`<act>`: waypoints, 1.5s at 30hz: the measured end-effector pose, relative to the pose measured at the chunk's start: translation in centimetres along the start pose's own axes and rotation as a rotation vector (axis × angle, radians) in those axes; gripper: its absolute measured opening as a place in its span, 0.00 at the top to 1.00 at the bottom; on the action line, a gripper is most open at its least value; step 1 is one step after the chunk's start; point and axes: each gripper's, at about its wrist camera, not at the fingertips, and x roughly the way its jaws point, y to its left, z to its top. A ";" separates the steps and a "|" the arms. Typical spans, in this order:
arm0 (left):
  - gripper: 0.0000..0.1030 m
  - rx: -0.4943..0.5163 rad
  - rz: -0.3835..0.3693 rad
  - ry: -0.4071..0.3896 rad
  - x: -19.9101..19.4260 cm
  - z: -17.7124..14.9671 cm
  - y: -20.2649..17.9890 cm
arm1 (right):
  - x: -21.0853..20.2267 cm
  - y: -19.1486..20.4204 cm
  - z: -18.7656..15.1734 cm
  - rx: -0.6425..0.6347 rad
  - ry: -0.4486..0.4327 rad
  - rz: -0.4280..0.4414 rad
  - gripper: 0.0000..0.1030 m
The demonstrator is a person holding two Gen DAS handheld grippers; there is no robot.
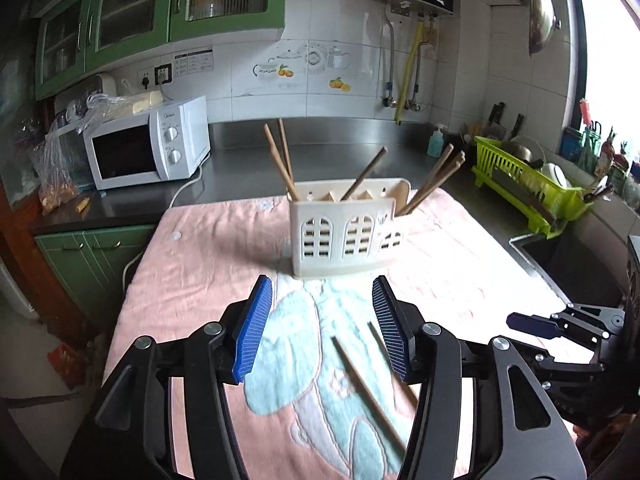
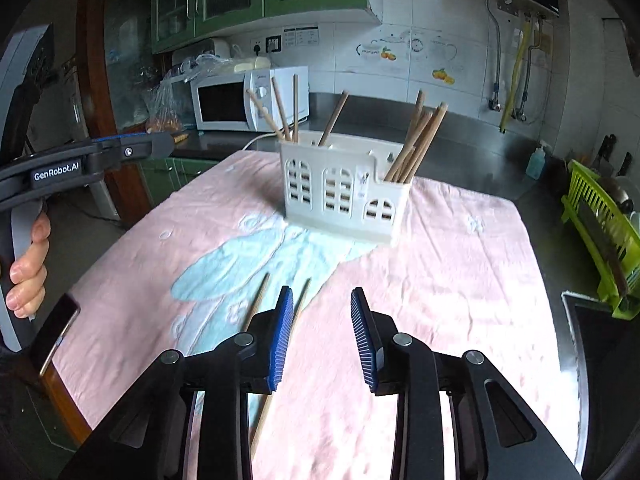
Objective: Organize utensils
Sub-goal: 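Move both open tools back over the last two chopsticks, then grasp one last chopstick with the right tool while the left tool grasps the other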
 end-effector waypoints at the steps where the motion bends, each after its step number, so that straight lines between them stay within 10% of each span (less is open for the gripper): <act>1: 0.49 -0.007 0.000 0.007 -0.2 -0.9 0.1 | 0.2 0.5 -1.1 0.004 0.012 0.007 0.71; 14: 0.47 -0.099 0.069 0.094 -0.9 -10.0 1.9 | 3.9 3.3 -9.0 0.102 0.134 0.039 0.71; 27: 0.47 -0.112 0.040 0.205 1.3 -13.8 0.6 | 5.4 3.8 -10.2 0.054 0.155 -0.043 0.93; 45: 0.53 -0.122 -0.063 0.297 3.9 -16.7 -5.9 | 2.4 -0.7 -11.7 0.176 0.120 -0.099 0.93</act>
